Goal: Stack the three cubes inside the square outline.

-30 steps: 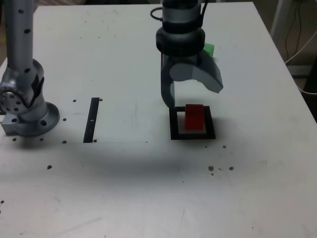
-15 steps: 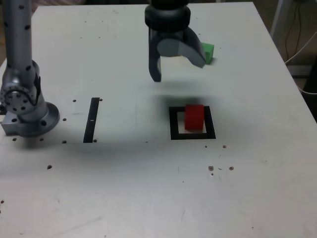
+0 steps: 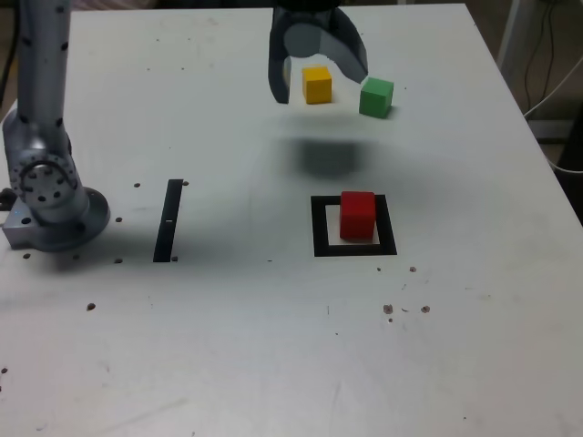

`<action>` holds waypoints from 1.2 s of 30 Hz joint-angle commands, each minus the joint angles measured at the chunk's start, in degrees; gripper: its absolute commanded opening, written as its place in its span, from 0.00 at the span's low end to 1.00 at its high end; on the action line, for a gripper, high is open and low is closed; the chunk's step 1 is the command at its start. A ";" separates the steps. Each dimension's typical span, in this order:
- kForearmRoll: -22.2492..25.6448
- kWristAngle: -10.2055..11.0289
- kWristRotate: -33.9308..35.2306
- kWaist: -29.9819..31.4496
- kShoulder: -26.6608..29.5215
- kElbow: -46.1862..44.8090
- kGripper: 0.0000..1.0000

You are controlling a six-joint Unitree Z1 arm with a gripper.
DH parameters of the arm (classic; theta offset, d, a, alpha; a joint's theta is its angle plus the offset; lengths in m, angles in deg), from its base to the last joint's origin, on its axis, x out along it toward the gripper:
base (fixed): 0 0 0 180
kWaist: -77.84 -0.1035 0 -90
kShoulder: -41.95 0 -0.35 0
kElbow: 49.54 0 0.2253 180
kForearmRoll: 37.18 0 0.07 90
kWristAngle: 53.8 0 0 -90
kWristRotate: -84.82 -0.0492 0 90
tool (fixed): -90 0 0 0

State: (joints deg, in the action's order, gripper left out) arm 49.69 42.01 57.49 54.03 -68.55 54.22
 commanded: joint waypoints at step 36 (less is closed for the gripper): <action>5.62 -0.55 -10.18 -15.11 -16.29 19.48 0.99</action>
State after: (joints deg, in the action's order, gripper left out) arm 55.11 41.57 47.47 39.13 -84.31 73.40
